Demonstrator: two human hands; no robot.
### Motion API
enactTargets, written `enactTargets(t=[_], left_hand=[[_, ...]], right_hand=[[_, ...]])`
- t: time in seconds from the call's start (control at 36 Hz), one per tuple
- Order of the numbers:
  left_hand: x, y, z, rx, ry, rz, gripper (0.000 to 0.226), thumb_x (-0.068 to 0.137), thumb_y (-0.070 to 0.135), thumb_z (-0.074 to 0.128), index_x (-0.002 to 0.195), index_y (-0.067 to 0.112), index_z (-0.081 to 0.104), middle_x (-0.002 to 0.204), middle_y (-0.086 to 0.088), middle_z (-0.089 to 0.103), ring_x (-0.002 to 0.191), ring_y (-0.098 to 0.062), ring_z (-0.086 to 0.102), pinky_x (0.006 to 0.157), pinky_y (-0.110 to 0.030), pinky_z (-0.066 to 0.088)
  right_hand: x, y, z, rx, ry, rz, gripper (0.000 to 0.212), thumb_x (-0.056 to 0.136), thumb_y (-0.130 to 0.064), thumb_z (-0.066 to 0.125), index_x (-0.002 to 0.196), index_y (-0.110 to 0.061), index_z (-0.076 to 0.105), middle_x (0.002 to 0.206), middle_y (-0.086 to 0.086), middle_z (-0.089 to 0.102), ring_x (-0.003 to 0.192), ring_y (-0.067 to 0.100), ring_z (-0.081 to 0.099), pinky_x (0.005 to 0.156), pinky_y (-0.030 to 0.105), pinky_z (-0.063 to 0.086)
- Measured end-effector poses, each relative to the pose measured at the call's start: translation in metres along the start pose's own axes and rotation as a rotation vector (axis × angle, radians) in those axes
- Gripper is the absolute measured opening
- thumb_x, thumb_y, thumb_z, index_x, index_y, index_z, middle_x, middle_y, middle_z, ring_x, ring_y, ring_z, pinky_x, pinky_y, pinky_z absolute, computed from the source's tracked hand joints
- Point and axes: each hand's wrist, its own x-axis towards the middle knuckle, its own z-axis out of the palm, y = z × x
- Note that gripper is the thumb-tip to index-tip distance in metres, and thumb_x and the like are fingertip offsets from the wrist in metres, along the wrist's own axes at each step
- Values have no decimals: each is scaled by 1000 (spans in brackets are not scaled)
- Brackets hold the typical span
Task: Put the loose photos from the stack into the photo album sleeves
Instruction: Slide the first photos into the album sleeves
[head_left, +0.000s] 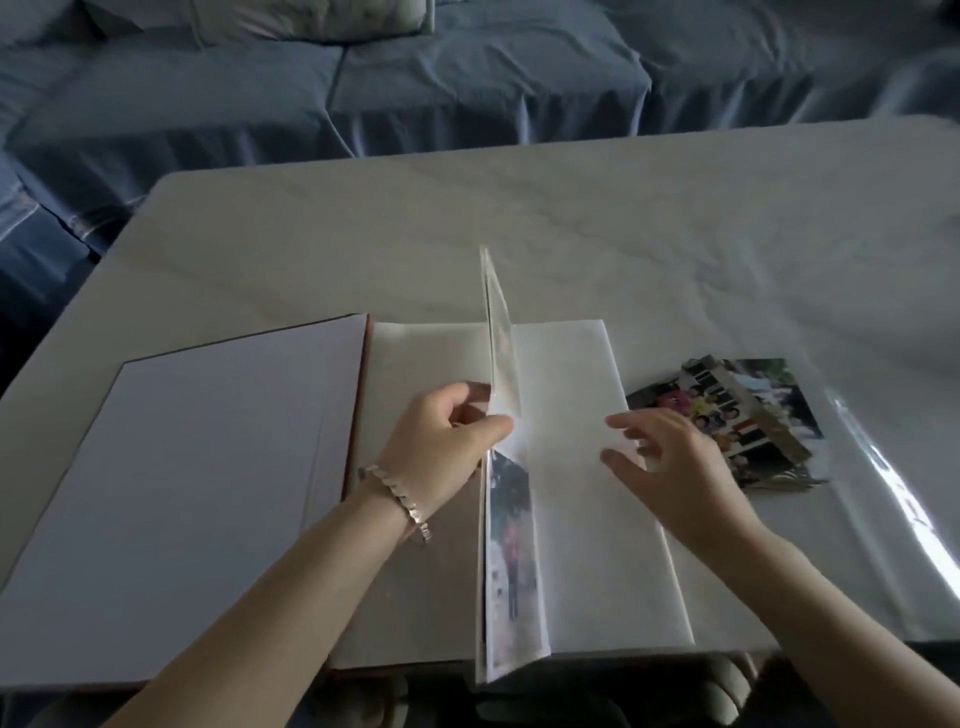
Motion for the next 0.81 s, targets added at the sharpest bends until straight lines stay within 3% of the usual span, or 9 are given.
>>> enactTargets(t=[0.06,0.14,0.17,0.22,0.33,0.42,0.56,0.69,0.81], left_hand=[[4,8,17,-37,-48,7,14,82,9,65,83,22,61,59,11,53,44,1,50,47,-16,48],[11,15,42,3,-85,9,12,79,20,69,90,25,65,69,6,55,60,-10,60,67,-37,58],[12,17,50,42,-95,17,22,78,28,70,98,21,65,74,5,58,71,-16,63,75,-40,57],[16,16,64,140,-130,45,44,80,39,70,116,16,61,86,6,60,86,-17,63,82,-32,52],[19,13,77,308,-209,131,44,89,49,51,124,22,54,91,19,53,79,3,52,68,-10,40],[21,4,70,470,-191,178,41,91,42,50,127,22,52,119,5,53,103,-8,55,84,-18,42],[24,-21,39,858,-152,268,43,94,35,46,135,20,46,139,3,41,125,-15,41,102,-24,30],[21,-44,11,1072,-135,230,52,95,43,40,142,25,33,154,1,17,141,-15,18,111,-25,15],[19,-57,-3,1127,-136,214,59,93,53,36,146,33,22,158,3,1,144,-15,3,114,-28,4]], right_hand=[[6,18,-18,-109,71,55,35,79,-17,73,113,-12,65,108,1,57,98,18,54,83,19,40],[10,40,-40,-245,143,196,47,78,-27,75,120,-14,62,123,12,52,119,28,40,96,32,34],[10,46,-46,-292,148,231,54,77,-35,75,125,-15,58,126,13,50,121,29,37,98,36,34],[11,55,-55,-400,123,277,68,73,-51,72,130,-19,52,129,12,47,122,30,36,99,40,33],[10,65,-57,-580,17,320,77,70,-65,64,129,-18,49,128,12,50,117,30,43,96,39,35],[11,67,-54,-580,-1,357,78,70,-64,66,129,-17,49,124,12,51,113,29,47,93,39,39],[13,68,-54,-475,22,391,55,69,-51,76,102,-10,59,103,10,62,97,29,54,70,33,42],[15,73,-55,-193,112,389,30,73,-32,78,68,-10,59,63,3,60,56,19,51,46,26,31],[15,79,-62,2,245,316,13,79,-14,73,70,-6,68,61,3,62,51,15,50,44,18,34]])
